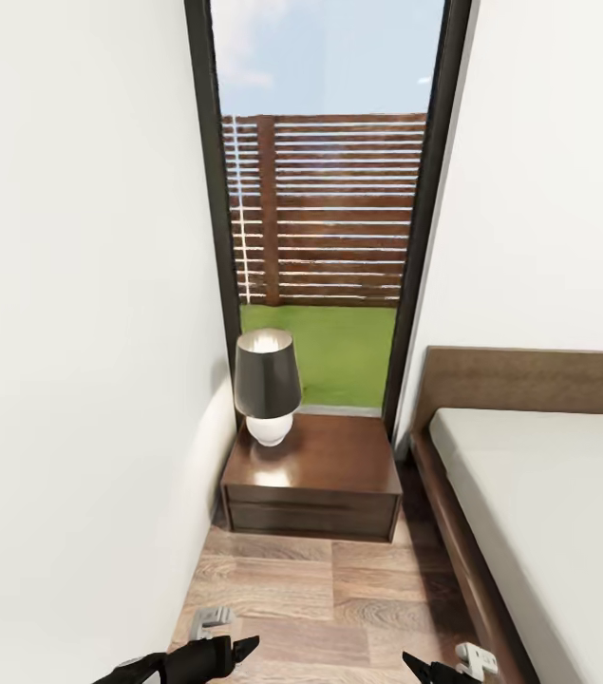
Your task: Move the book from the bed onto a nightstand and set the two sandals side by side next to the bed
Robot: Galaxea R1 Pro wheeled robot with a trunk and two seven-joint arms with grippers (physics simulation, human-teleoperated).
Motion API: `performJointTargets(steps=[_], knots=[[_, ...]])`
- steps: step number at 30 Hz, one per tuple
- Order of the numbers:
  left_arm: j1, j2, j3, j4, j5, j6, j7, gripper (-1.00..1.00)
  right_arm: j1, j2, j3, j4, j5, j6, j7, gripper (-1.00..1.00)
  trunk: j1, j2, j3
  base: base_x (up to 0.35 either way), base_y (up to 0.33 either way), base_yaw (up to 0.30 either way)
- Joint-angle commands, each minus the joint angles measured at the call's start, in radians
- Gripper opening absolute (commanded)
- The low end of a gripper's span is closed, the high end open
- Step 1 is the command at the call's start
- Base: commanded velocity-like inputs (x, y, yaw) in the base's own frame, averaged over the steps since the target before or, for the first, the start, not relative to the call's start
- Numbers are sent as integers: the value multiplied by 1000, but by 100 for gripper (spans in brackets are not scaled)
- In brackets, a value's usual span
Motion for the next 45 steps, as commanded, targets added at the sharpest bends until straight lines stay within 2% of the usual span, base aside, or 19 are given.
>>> performJointTargets(steps=[1,28,45], knots=[[-1,0,-8,0,5,-4,-2,100,-1,0,5,2,-10,-2,3,100,1,-1,-1,312,0,0],[-1,0,-8,0,6,-4,-2,100,-1,-1,5,0,-9,-2,3,100,1,-1,-1,311,0,0],[-1,0,-8,0,6,-4,-2,100,-1,0,5,1,-10,-2,3,100,1,-1,-1,63,0,-159]])
